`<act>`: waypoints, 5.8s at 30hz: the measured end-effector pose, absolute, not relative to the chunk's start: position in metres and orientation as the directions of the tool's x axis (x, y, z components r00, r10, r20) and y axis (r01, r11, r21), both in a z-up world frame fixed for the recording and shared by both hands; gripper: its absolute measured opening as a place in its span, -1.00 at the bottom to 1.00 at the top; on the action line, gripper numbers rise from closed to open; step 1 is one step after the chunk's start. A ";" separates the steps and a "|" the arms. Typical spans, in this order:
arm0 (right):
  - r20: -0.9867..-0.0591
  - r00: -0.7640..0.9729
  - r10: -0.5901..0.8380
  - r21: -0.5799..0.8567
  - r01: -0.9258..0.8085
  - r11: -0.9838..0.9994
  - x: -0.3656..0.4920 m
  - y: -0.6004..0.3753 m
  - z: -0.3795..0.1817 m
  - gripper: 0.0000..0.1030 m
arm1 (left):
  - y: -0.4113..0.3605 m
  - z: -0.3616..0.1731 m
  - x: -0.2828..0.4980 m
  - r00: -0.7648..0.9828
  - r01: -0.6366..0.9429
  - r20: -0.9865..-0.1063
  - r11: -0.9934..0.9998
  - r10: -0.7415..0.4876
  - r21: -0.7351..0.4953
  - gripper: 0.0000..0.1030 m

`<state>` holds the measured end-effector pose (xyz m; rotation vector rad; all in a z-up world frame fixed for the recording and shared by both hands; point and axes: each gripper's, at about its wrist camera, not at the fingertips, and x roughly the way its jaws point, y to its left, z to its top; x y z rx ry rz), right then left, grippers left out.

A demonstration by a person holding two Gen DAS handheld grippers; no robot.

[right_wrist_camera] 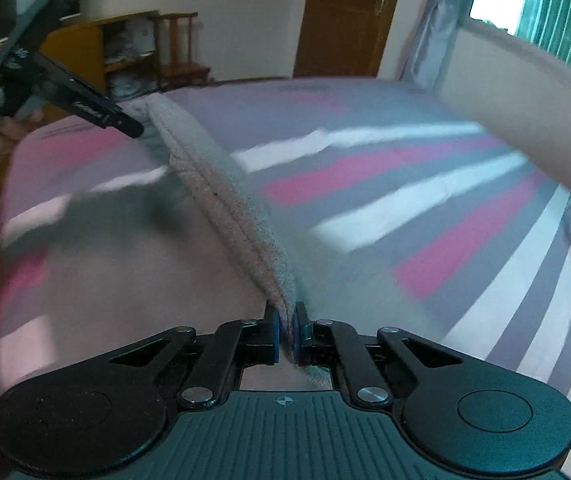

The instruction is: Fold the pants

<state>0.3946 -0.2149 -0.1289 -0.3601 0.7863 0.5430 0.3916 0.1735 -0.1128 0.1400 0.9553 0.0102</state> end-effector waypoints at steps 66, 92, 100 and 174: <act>-0.792 0.552 0.261 0.381 0.114 0.917 0.293 -0.217 -0.191 -0.89 | 0.207 -0.103 0.337 0.523 -0.261 -0.844 0.920 -0.120 -0.292 -0.52; -0.852 0.521 0.054 0.312 0.423 0.851 0.349 -0.330 -0.129 -0.35 | -0.008 -0.187 0.321 0.363 0.093 -0.903 0.973 -0.229 -0.210 -0.51; -0.902 0.428 -0.065 0.166 0.482 0.860 0.379 -0.325 -0.140 -0.35 | -0.002 -0.183 0.317 0.370 0.099 -0.892 0.966 -0.259 -0.239 -0.51; -0.733 0.680 0.006 0.494 0.527 0.692 0.217 -0.376 -0.131 -0.16 | -0.010 -0.178 0.307 0.401 0.122 -0.887 0.973 -0.228 -0.195 -0.50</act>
